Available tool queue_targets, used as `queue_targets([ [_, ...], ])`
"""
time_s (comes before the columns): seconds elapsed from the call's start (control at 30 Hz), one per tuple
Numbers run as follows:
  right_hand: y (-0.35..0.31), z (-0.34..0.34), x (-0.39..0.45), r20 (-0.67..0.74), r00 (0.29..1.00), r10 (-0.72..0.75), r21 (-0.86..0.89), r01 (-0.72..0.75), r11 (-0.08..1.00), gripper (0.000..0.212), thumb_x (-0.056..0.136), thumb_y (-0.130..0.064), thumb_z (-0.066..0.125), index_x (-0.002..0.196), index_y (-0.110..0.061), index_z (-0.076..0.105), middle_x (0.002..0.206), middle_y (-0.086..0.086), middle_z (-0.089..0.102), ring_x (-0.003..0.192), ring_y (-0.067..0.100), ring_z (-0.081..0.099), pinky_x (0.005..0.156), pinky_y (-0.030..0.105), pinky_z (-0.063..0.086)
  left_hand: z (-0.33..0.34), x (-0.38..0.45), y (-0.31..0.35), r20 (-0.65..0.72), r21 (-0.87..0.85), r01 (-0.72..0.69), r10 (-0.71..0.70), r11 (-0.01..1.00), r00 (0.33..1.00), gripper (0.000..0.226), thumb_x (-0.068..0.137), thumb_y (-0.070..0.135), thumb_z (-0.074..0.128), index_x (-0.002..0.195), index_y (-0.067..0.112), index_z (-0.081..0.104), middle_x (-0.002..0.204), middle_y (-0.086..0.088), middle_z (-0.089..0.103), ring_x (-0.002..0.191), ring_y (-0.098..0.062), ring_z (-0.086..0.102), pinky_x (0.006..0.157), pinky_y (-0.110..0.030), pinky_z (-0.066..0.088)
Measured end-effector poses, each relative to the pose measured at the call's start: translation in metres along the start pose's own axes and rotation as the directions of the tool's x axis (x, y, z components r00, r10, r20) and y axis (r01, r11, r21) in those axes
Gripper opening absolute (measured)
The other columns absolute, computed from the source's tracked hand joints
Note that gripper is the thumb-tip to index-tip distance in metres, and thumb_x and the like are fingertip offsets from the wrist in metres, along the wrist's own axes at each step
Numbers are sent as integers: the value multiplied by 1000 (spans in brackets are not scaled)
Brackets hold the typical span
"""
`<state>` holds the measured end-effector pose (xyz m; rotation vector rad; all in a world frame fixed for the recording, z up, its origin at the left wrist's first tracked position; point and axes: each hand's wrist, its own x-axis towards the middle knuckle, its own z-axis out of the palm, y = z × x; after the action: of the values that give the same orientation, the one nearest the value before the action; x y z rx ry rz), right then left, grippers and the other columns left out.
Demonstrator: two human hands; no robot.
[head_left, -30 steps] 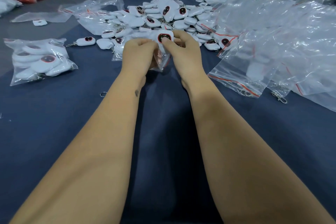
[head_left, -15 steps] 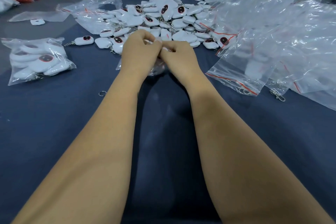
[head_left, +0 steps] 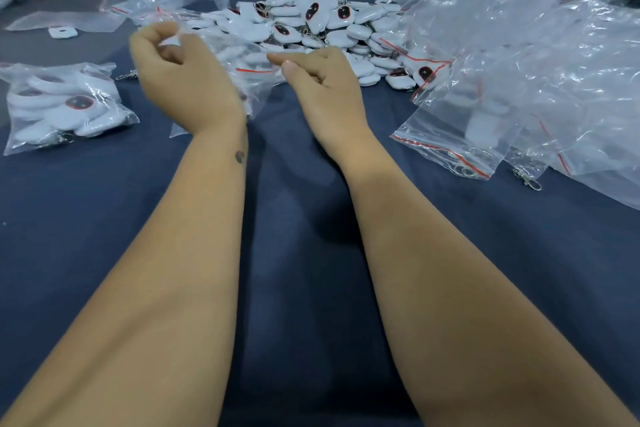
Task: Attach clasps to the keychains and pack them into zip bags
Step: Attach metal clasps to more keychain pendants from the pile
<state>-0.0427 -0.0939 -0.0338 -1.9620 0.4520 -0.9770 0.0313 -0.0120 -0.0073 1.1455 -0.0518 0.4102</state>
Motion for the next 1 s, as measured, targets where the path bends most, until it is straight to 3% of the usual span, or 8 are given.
queue_targets([
  [0.2,-5,6,-3,-195,947,-254,-238,206,949,68,83,-12,48,145,-37,40,106,-8,51,75,8,51,66,28,48,1,-6,-5,258,155,-349,303,924,917,18,95,8,43,100,11,60,96,4,44,68,5,41,72,-6,33],
  [0.33,4,-7,17,-425,905,-11,-52,-12,999,70,84,-9,47,149,-29,30,125,-4,51,104,15,57,79,33,48,3,-5,-14,224,204,-253,207,946,952,24,97,4,42,109,2,62,102,1,42,71,6,44,74,-5,34],
  [0.47,27,-23,46,-313,944,107,-375,-226,899,71,87,-16,51,153,-19,25,148,9,37,137,27,33,111,37,29,1,9,-6,-80,82,-296,302,952,950,27,94,-3,39,111,-1,60,100,-3,47,84,18,45,80,-5,35],
  [0.6,37,-20,58,-47,902,429,-593,-371,715,77,89,-37,50,155,-34,11,164,12,-6,150,35,-1,121,48,2,4,7,-6,193,194,-557,525,808,829,32,85,-5,36,101,0,63,103,-11,47,87,-11,49,79,-13,37],
  [0.7,39,-16,57,23,909,417,-733,-269,625,57,89,-37,45,145,-33,39,160,6,18,144,40,12,117,49,10,7,-5,-21,709,290,-643,292,709,642,39,79,-4,35,98,10,67,104,-3,39,96,-22,49,77,-25,37],
  [0.77,40,-17,52,-3,948,319,-736,-218,640,45,90,-34,47,134,-27,53,147,5,40,135,39,27,109,45,23,7,-6,-33,845,409,-647,2,643,535,37,85,-1,41,99,16,71,109,-4,48,100,-23,53,78,-28,40],
  [0.83,39,-20,44,-10,967,255,-714,-185,675,40,91,-33,50,128,-22,58,138,5,51,129,38,36,104,42,30,5,-4,-38,824,511,-602,-152,613,545,37,86,-1,45,100,19,73,117,-11,59,103,-28,58,83,-33,47],
  [1.0,28,-23,23,-112,986,121,-737,-164,656,40,102,-48,35,91,-19,60,110,7,67,123,30,46,110,44,22,1,-1,-35,719,641,-579,-131,504,683,31,90,11,48,107,20,73,126,-16,57,117,-36,50,96,-38,45],
])
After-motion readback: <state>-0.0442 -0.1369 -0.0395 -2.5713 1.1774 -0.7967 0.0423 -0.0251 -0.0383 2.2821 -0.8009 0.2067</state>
